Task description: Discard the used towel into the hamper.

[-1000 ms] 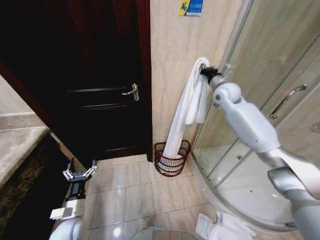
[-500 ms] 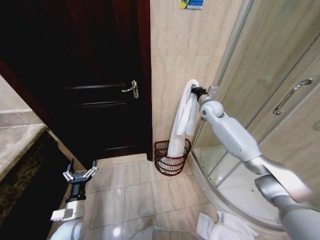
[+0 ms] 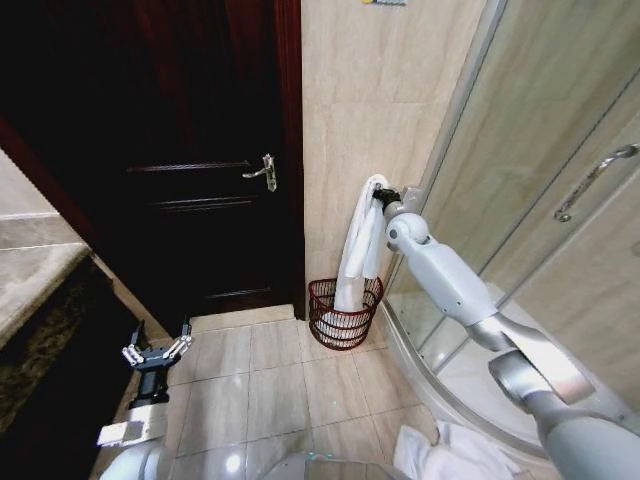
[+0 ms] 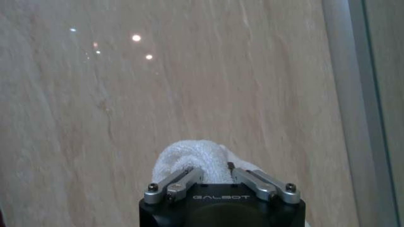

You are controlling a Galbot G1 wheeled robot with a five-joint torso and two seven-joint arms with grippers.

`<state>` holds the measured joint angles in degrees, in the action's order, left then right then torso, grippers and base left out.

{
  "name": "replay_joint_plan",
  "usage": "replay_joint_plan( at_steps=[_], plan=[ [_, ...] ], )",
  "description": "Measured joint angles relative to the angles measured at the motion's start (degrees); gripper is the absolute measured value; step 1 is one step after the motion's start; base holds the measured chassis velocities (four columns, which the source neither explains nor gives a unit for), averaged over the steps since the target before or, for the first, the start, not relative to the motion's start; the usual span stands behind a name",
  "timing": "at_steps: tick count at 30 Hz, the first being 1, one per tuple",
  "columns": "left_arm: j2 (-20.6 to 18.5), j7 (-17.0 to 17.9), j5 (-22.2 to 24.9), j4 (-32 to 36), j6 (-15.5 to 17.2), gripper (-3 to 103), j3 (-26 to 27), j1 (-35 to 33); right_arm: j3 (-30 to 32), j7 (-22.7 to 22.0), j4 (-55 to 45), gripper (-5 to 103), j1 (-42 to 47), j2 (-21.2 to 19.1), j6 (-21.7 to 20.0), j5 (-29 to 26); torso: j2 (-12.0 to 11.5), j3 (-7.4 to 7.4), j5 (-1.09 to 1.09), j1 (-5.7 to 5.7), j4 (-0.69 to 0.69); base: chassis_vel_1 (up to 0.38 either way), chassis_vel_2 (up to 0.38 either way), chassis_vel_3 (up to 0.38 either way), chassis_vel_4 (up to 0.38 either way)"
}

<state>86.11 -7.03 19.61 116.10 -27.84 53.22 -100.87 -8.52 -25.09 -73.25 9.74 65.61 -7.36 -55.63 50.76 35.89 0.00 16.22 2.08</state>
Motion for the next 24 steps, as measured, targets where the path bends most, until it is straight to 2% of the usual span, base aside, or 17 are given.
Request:
replay_joint_plan(
  at_steps=[24],
  plan=[
    [0.17, -0.81, 0.75, 0.31, -0.54, 100, 0.17, -0.43, 2.91, 1.3, 2.4, 8, 6.44, 4.33, 1.03, 4.71, -6.23, -3.52, 0.0, -2.7, 0.01, 0.0, 0.0, 0.0, 0.0]
  ],
)
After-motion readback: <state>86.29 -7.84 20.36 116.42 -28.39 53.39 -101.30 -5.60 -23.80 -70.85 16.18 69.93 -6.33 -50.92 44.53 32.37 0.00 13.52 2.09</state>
